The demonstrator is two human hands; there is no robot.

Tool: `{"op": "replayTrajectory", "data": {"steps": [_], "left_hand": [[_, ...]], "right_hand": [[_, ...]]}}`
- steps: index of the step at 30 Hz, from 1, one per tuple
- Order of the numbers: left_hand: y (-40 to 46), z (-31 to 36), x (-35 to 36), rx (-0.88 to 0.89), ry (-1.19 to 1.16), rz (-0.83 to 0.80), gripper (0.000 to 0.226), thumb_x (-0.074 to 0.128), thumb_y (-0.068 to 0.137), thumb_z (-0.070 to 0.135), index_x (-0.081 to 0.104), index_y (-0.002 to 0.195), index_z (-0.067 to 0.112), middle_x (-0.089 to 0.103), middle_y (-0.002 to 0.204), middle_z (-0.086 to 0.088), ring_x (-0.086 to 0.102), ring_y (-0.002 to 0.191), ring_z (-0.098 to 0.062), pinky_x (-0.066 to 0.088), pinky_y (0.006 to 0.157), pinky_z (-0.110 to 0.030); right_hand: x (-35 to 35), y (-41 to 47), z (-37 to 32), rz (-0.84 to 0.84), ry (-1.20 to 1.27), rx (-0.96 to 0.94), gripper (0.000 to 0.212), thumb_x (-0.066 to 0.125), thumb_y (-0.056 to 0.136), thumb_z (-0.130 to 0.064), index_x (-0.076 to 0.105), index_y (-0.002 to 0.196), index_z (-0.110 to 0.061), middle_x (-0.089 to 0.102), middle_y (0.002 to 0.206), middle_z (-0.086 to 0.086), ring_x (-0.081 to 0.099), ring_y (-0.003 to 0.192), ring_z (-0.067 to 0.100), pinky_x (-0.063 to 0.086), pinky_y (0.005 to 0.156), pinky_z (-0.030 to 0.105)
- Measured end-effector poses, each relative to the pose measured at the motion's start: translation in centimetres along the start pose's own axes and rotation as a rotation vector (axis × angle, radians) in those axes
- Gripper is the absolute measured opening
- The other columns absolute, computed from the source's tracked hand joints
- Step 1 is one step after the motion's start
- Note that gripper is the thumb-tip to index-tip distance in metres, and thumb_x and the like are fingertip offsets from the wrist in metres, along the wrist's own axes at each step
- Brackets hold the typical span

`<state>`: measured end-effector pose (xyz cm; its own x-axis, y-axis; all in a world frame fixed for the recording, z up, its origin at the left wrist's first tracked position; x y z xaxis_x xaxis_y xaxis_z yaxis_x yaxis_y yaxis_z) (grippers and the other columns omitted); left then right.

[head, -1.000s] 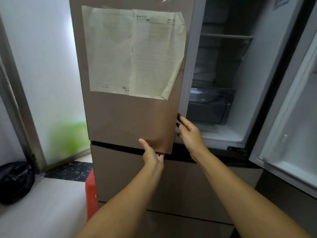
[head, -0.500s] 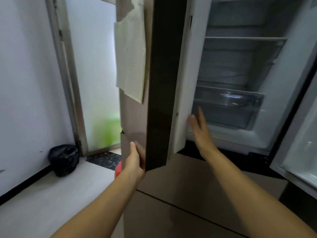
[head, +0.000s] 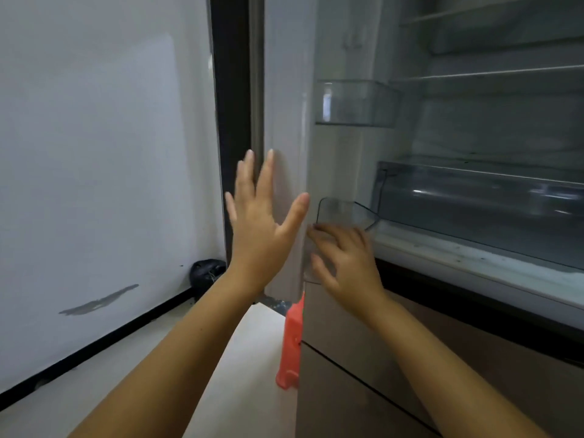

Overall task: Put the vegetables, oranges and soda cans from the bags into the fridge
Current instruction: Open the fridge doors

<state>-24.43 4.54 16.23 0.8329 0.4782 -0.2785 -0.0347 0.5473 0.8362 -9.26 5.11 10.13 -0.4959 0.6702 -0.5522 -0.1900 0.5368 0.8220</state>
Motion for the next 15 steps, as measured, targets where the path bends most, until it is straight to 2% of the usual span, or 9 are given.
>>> {"op": "replayTrajectory", "data": {"steps": [2, 5, 7, 9, 10, 15], "left_hand": [[1.2, -2.7, 0.5, -0.033, 0.045, -0.063, 0.082, 0.037, 0.084, 0.064, -0.008, 0.147, 0.038, -0.012, 0.159, 0.007, -0.011, 0.147, -0.012, 0.005, 0.117, -0.057], [2.8, -6.7, -0.1, -0.025, 0.029, -0.052, 0.082, 0.045, 0.092, 0.047, -0.015, 0.145, 0.034, -0.015, 0.159, 0.003, -0.013, 0.146, -0.012, 0.002, 0.12, -0.049], [3.9, -8.8, -0.7, -0.029, 0.012, -0.041, 0.079, 0.048, 0.096, 0.031, -0.011, 0.148, 0.023, -0.012, 0.16, -0.001, -0.011, 0.147, -0.013, -0.001, 0.121, -0.032], [4.9, -10.6, -1.2, -0.045, 0.004, -0.034, 0.075, 0.048, 0.097, 0.024, -0.005, 0.15, 0.016, -0.006, 0.16, -0.003, -0.006, 0.147, -0.011, -0.005, 0.114, -0.01], [5.3, -11.5, -1.4, -0.058, 0.002, -0.037, 0.074, 0.048, 0.097, 0.022, -0.003, 0.15, 0.015, -0.003, 0.16, -0.003, -0.004, 0.146, -0.01, -0.004, 0.111, -0.005], [7.5, -15.7, -1.7, -0.117, -0.051, -0.079, 0.071, 0.045, 0.098, 0.018, -0.002, 0.151, 0.015, 0.002, 0.16, -0.001, 0.001, 0.147, -0.011, 0.005, 0.116, -0.022]], "right_hand": [[1.1, 0.8, 0.3, -0.02, 0.027, -0.011, 0.047, 0.043, 0.088, -0.036, 0.055, 0.129, -0.017, 0.062, 0.117, 0.004, 0.051, 0.109, 0.019, 0.028, 0.101, 0.033], [3.3, 2.1, 0.3, -0.064, 0.02, 0.033, 0.045, 0.038, 0.091, -0.046, 0.061, 0.115, -0.016, 0.064, 0.109, 0.001, 0.054, 0.107, 0.02, 0.019, 0.108, 0.034], [4.8, 3.0, -0.7, -0.061, -0.029, -0.007, 0.039, 0.038, 0.092, -0.044, 0.062, 0.107, -0.017, 0.065, 0.101, 0.0, 0.055, 0.1, 0.018, 0.019, 0.108, 0.034], [6.2, 4.0, -1.9, -0.014, -0.085, -0.043, 0.034, 0.041, 0.091, -0.042, 0.063, 0.101, -0.018, 0.066, 0.091, -0.002, 0.059, 0.09, 0.022, 0.024, 0.101, 0.034], [7.0, 4.6, -2.5, 0.009, -0.098, -0.041, 0.032, 0.043, 0.09, -0.041, 0.063, 0.097, -0.018, 0.065, 0.087, -0.002, 0.06, 0.085, 0.023, 0.026, 0.097, 0.034], [10.5, 6.7, -4.8, 0.076, -0.13, 0.035, 0.025, 0.047, 0.087, -0.041, 0.061, 0.086, -0.021, 0.061, 0.077, -0.006, 0.058, 0.078, 0.021, 0.027, 0.09, 0.033]]}}
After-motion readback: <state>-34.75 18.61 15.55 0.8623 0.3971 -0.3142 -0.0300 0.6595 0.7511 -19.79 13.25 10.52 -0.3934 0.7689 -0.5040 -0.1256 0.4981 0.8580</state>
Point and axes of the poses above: each hand's wrist, its own y-axis towards the middle knuckle, its own x-axis out of the palm, z = x × y, the point moved 3 cm from there along y, towards the middle knuckle
